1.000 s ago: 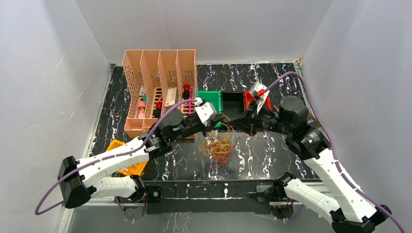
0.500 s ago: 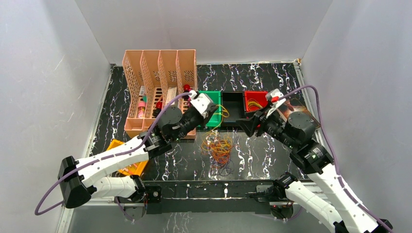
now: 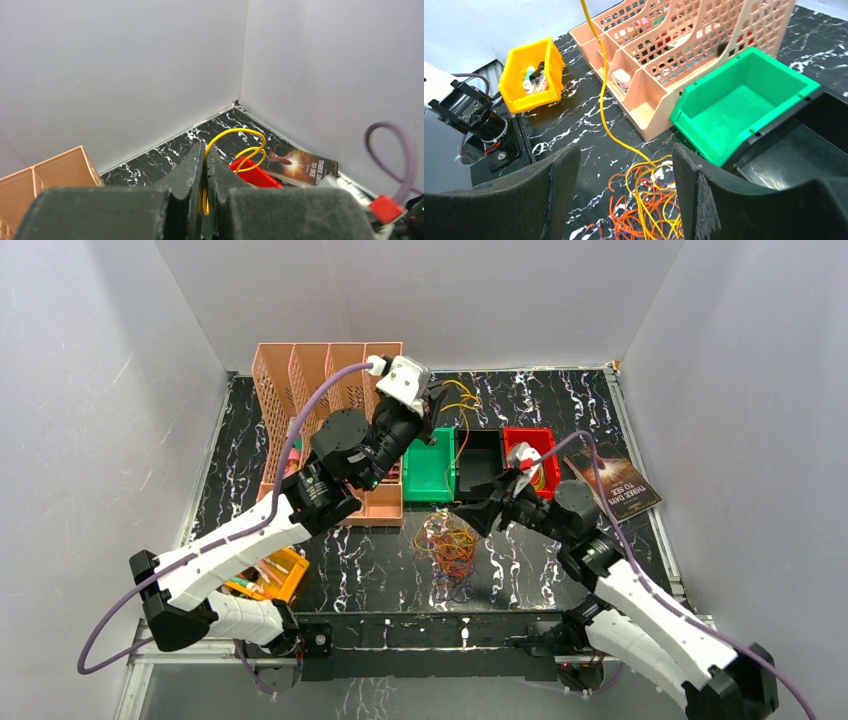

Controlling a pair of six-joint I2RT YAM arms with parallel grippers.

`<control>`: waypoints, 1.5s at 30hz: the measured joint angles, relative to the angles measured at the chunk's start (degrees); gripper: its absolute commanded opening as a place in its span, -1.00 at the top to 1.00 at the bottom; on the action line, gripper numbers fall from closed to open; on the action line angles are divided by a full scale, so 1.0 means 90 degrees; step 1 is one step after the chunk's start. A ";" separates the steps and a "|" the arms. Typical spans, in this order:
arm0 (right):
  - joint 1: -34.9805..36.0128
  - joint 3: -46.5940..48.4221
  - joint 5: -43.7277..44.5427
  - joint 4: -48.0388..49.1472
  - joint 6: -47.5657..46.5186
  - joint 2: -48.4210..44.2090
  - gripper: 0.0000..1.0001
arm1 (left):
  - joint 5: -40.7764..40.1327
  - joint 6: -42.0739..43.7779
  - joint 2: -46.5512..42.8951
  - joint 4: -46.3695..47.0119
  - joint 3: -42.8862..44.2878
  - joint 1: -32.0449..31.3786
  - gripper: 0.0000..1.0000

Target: Untangle the cables

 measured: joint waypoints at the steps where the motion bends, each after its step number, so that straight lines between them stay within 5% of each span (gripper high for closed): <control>1: 0.0000 -0.0007 -0.0102 0.0260 0.0002 0.0216 -0.51 | -0.0029 0.0005 0.0051 -0.0039 0.0134 0.0000 1.00; 8: 0.0002 -0.0102 -0.0549 0.1775 0.0104 0.1668 -0.41 | -0.0083 0.0100 0.0260 -0.0279 0.0680 0.0002 1.00; 12: 0.0012 -0.0316 -0.0546 0.2227 0.0163 0.2042 0.17 | -0.0083 0.0155 0.0311 -0.0369 0.0814 0.0002 1.00; 21: 0.0029 -0.0573 -0.0078 0.2050 0.0340 0.1792 0.99 | -0.0461 0.0289 0.0165 -0.0398 0.0651 0.0002 1.00; 31: 0.0032 0.0789 0.1702 -0.0163 0.0738 0.0600 1.00 | -0.0600 -0.0107 -0.1161 -0.0362 -0.1161 0.0012 1.00; 37: 0.0029 0.2178 0.2713 -0.1173 0.1277 0.0782 1.00 | 0.0386 -0.0767 -0.1411 -0.0304 -0.2414 0.0032 1.00; 45: 0.0032 0.2353 0.2973 -0.1751 0.1843 0.0821 1.00 | 0.1525 -0.1394 -0.1015 0.0107 -0.3264 0.0032 1.00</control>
